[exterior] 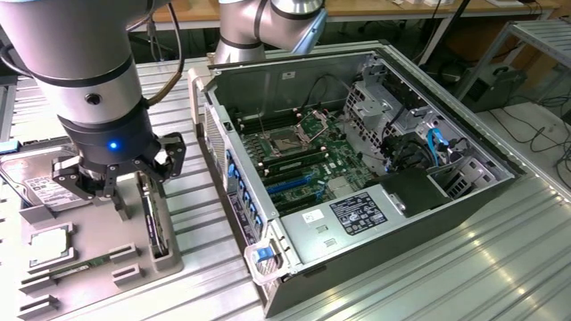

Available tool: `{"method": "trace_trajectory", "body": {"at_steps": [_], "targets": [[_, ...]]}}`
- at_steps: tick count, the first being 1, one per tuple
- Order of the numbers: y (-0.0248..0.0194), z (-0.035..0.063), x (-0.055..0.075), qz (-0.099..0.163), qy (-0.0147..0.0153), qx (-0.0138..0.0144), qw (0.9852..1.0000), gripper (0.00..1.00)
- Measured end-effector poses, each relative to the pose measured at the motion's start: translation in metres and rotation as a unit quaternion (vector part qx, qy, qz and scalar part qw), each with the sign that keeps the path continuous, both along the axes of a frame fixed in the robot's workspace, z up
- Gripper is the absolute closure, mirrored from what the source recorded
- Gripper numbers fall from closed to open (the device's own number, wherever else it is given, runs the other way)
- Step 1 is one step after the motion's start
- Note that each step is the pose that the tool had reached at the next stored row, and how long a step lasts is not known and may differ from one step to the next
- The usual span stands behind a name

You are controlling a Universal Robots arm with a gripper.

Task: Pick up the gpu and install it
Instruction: 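Pick up the gpu and move the gpu toward the slot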

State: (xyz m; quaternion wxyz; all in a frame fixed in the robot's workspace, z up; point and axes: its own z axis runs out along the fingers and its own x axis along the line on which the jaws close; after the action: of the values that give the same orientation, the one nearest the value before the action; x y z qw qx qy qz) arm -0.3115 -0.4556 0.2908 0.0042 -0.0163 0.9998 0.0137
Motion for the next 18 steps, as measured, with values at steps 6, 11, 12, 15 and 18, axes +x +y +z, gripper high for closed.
{"method": "trace_trajectory", "body": {"at_steps": [6, 11, 12, 15, 18], "targets": [[0.0000, -0.0065, 0.000, 0.000, 0.0000, -0.0029, 1.0000, 0.40], [0.0000, -0.0086, 0.000, 0.000, 0.0001, -0.0040, 1.0000, 0.40], [0.0000, -0.0090, 0.000, 0.000, 0.0001, -0.0040, 1.0000, 0.40], [0.0000, -0.0103, 0.001, -0.001, 0.0002, -0.0041, 1.0000, 0.40], [0.0004, -0.0121, 0.002, -0.004, 0.0001, -0.0046, 1.0000, 0.40]]}}
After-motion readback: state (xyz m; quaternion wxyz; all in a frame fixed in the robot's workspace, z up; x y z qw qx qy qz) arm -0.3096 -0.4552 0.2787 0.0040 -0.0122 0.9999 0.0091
